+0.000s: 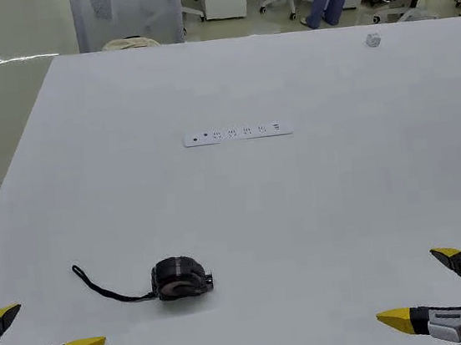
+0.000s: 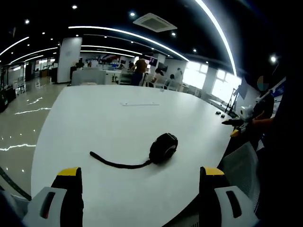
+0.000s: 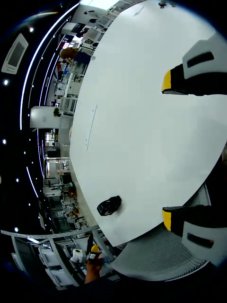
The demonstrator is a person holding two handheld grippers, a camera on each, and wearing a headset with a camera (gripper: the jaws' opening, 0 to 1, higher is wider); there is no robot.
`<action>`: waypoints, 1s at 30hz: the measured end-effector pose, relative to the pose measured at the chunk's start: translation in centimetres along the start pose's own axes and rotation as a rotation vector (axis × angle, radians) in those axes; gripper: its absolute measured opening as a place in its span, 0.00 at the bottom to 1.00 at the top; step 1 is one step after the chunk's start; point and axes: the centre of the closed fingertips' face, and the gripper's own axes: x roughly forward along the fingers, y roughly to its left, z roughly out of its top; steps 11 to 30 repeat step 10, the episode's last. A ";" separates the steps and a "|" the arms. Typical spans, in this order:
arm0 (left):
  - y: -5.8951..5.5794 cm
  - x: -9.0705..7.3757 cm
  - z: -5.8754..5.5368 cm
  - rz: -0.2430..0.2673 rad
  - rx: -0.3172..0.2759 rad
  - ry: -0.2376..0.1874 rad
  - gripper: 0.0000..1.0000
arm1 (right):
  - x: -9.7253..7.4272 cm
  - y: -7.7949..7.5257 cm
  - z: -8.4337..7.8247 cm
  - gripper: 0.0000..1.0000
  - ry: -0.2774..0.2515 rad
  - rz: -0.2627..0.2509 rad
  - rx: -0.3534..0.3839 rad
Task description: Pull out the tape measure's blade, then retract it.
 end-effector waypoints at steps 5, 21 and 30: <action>0.3 -0.2 -0.3 0.003 0.002 0.006 1.00 | 0.3 0.2 0.0 1.00 0.006 0.007 -0.020; 0.7 -0.6 -0.6 0.011 0.001 0.004 1.00 | 0.2 0.3 0.1 1.00 0.005 0.004 -0.020; 0.7 -0.6 -0.6 0.011 0.001 0.004 1.00 | 0.2 0.3 0.1 1.00 0.005 0.004 -0.020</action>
